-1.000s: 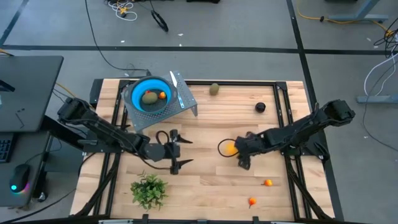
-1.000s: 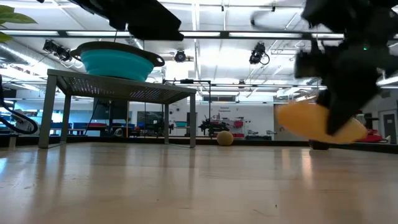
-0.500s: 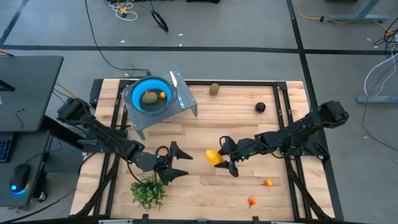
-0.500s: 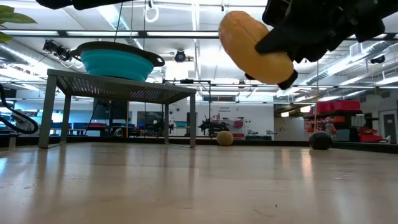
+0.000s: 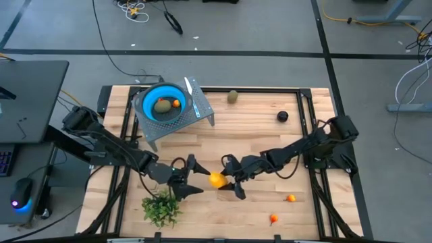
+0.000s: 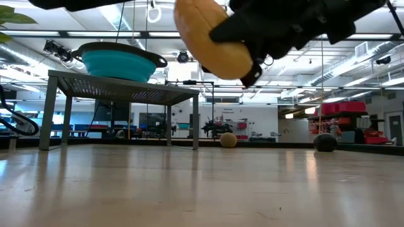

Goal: Pick & Place Fruit
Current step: Put the yellow mango into the blue strainer bowl on the shelf

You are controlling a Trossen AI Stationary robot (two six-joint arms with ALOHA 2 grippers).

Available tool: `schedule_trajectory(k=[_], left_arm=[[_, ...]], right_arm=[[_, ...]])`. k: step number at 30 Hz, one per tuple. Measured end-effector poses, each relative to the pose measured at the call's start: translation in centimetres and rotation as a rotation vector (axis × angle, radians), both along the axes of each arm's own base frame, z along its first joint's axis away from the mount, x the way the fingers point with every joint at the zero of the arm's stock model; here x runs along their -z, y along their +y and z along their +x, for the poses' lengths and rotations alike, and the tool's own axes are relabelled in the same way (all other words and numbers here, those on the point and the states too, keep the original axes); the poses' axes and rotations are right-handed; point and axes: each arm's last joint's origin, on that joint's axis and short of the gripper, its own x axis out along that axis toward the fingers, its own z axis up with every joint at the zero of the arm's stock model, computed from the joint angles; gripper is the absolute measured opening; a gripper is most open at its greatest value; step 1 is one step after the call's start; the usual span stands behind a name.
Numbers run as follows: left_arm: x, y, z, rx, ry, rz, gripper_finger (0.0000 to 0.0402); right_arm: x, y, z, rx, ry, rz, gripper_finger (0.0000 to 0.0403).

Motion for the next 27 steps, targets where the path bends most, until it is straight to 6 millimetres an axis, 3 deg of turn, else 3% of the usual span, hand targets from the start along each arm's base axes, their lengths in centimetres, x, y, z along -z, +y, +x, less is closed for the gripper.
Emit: schedule_trajectory(k=[12, 21, 27], left_arm=[[0.2, 0.3, 0.2, 0.035, 0.037, -0.078, 0.0400], [0.3, 0.4, 0.2, 0.035, 0.054, -0.089, 0.0392], [0.3, 0.4, 0.2, 0.018, 0.054, -0.081, 0.0362]], right_arm=[[-0.6, 0.7, 3.6, -0.025, -0.073, -0.066, 0.0241], [-1.4, -0.2, 4.3, -0.016, -0.148, -0.079, 0.0241], [-1.4, -0.3, 4.2, -0.019, -0.143, -0.080, 0.0241]])
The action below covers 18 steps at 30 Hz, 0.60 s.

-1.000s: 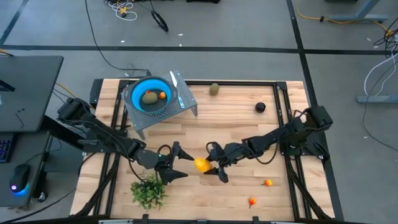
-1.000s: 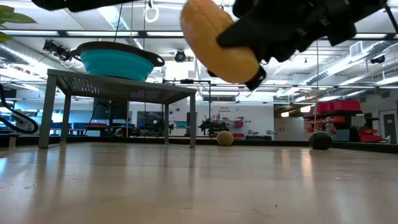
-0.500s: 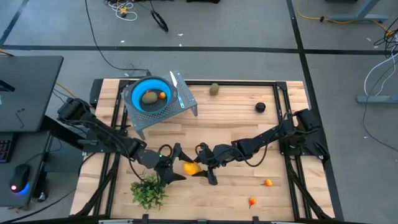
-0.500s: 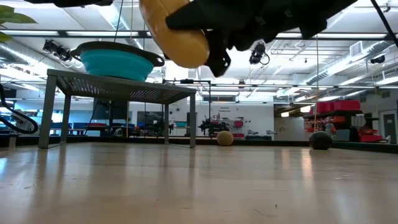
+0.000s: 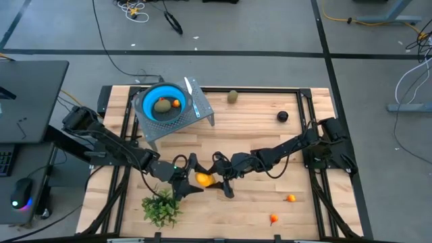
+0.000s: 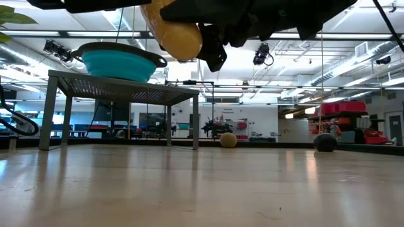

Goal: Pick & Place Fruit
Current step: Put the yellow mango into the blue strainer bowl on the shelf

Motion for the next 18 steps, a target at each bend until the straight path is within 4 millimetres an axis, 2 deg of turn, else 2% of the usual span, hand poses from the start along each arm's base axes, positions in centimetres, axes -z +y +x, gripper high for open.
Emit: schedule_trajectory(k=[14, 18], left_arm=[[0.00, 0.05, 0.00, -0.020, -0.006, 0.026, 0.0261], [0.01, 0.06, -0.01, -0.017, -0.007, 0.043, 0.0248]], right_arm=[[-0.21, 0.04, 0.04, -0.031, -0.038, -0.042, 0.0241], [-0.20, 0.00, 0.04, -0.046, -0.055, -0.092, 0.0246]])
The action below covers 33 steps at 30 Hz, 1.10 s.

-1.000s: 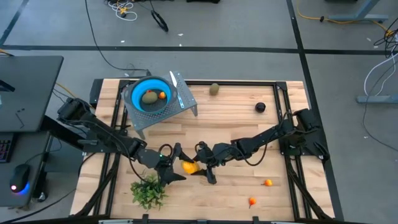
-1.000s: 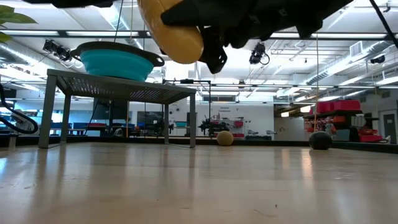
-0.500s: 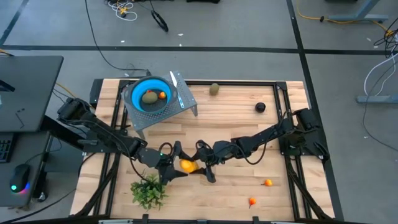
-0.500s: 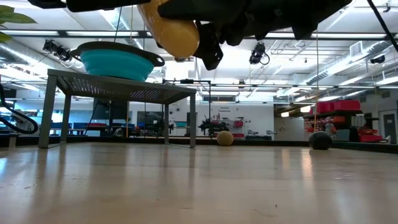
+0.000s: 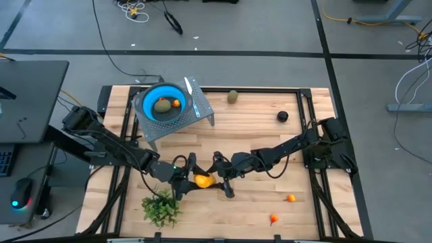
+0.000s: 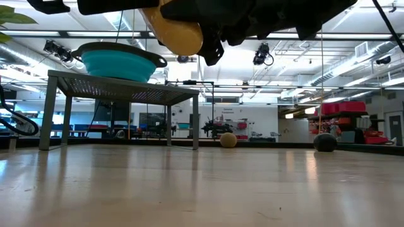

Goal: Pick & Place Fruit
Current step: Put the yellow mango into the blue strainer bowl on the shelf

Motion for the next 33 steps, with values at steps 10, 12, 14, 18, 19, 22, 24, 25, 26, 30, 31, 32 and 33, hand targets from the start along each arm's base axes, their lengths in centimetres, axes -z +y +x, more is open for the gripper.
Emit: schedule_trajectory(k=[10, 12, 14, 18, 19, 22, 24, 25, 26, 30, 31, 32, 33], left_arm=[[0.2, 0.0, 0.0, -0.022, 0.024, -0.063, 0.0246], [0.3, 0.2, -0.2, -0.040, 0.054, -0.060, 0.0246], [-0.2, 0.3, -0.4, -0.084, 0.070, -0.058, 0.0247], [-2.6, 1.0, -1.3, -0.187, 0.054, -0.086, 0.0251], [-3.3, 1.3, -1.6, -0.208, 0.040, -0.101, 0.0250], [-5.4, 2.3, -2.8, -0.286, -0.013, -0.100, 0.0246], [-6.7, 3.2, -3.7, -0.356, -0.061, -0.080, 0.0247], [-7.2, 3.9, -4.2, -0.399, -0.084, -0.073, 0.0250], [-7.8, 4.6, -4.7, -0.444, -0.106, -0.071, 0.0254], [-9.6, 7.5, -6.9, -0.629, -0.171, -0.081, 0.0262], [-10.0, 8.3, -7.4, -0.681, -0.194, -0.099, 0.0262], [-10.4, 9.0, -8.0, -0.731, -0.210, -0.107, 0.0261], [-10.7, 9.7, -8.6, -0.781, -0.225, -0.119, 0.0260]], right_arm=[[0.2, -0.1, -0.2, -0.012, 0.027, -0.049, 0.0305], [0.3, -0.1, -0.3, -0.012, 0.046, -0.054, 0.0313], [0.4, -0.1, -0.4, -0.008, 0.066, -0.062, 0.0317], [0.0, -0.4, -0.8, 0.003, 0.110, -0.074, 0.0318], [0.0, -0.4, -1.0, 0.000, 0.129, -0.079, 0.0318], [-0.7, -0.4, -1.5, 0.017, 0.141, -0.091, 0.0318], [-1.3, -0.6, -1.7, 0.041, 0.132, -0.097, 0.0318], [-1.4, -0.7, -1.8, 0.045, 0.135, -0.094, 0.0319], [-1.4, -0.7, -1.8, 0.049, 0.136, -0.090, 0.0319], [-1.4, -0.5, -1.9, 0.039, 0.141, -0.089, 0.0319], [-1.4, -0.5, -1.9, 0.039, 0.145, -0.090, 0.0319], [-1.4, -0.6, -1.9, 0.040, 0.151, -0.092, 0.0319], [-1.3, -0.6, -1.9, 0.042, 0.156, -0.093, 0.0319]])
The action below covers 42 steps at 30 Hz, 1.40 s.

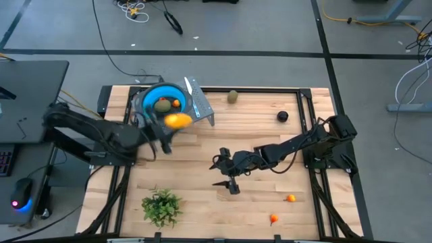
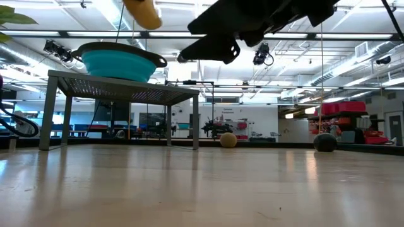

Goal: Pick & Place Fruit
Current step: Put the yellow mango into the blue strainer bowl on the shelf, then put the bottom orange pear into the blue strainer bowl on the shelf

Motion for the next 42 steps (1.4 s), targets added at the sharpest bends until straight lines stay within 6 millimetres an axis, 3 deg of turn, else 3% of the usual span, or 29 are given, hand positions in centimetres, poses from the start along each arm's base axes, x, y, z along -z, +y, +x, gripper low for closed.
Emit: schedule_trajectory(k=[5, 9, 24, 28, 33, 37, 42], left_arm=[[-0.5, 3.0, -2.4, -0.201, -0.062, -0.073, 0.0257], [-0.3, 4.3, -3.3, -0.270, -0.103, -0.167, 0.0271], [0.8, 4.8, -2.4, -0.304, -0.080, -0.236, 0.0346], [0.2, 4.2, -2.2, -0.190, -0.130, -0.285, 0.0351], [-0.4, 2.7, -1.2, 0.071, -0.194, -0.424, 0.0342], [0.4, 1.0, 0.1, 0.186, -0.143, -0.493, 0.0330], [2.2, -1.7, 2.5, 0.248, -0.057, -0.500, 0.0317]], right_arm=[[0.0, 0.0, 0.0, 0.000, 0.004, -0.001, 0.0319], [0.1, 0.0, 0.0, -0.001, 0.007, -0.002, 0.0319], [1.0, -0.5, -0.5, 0.165, 0.123, 0.021, 0.0319], [0.7, -0.8, -1.2, 0.216, 0.164, -0.033, 0.0319], [-1.1, -0.6, -3.6, 0.207, 0.249, -0.078, 0.0318], [-2.1, 0.7, -5.9, 0.170, 0.335, -0.067, 0.0318], [-1.4, 3.3, -8.4, 0.152, 0.496, -0.036, 0.0318]])
